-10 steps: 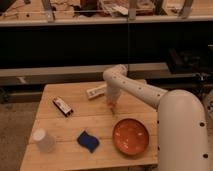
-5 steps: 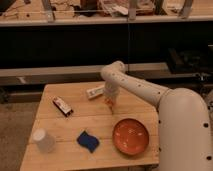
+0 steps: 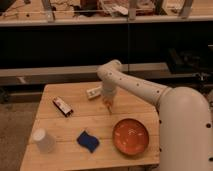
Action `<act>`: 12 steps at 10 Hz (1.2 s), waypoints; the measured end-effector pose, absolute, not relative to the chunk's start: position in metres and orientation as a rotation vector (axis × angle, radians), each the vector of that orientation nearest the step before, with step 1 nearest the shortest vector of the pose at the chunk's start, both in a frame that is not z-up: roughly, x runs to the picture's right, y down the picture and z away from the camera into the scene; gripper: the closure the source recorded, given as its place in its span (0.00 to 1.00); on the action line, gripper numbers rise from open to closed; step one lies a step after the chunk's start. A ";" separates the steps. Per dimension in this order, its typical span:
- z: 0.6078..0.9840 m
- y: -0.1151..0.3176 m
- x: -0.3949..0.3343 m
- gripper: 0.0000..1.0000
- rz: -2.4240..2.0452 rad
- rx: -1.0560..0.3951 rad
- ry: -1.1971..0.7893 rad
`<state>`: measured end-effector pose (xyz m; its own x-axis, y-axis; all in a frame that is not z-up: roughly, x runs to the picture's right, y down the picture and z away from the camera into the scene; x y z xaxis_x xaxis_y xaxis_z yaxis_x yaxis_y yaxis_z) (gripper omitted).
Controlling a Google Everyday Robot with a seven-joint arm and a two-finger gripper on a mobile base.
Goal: Place the pepper on the white sponge
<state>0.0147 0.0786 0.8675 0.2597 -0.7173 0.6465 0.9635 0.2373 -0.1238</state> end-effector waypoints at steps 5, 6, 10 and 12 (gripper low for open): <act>0.858 0.085 0.002 1.00 -1.252 -0.562 -0.533; 0.856 0.087 0.000 1.00 -1.258 -0.562 -0.538; 0.852 0.093 -0.006 1.00 -1.274 -0.561 -0.550; 0.848 0.096 -0.010 1.00 -1.289 -0.560 -0.557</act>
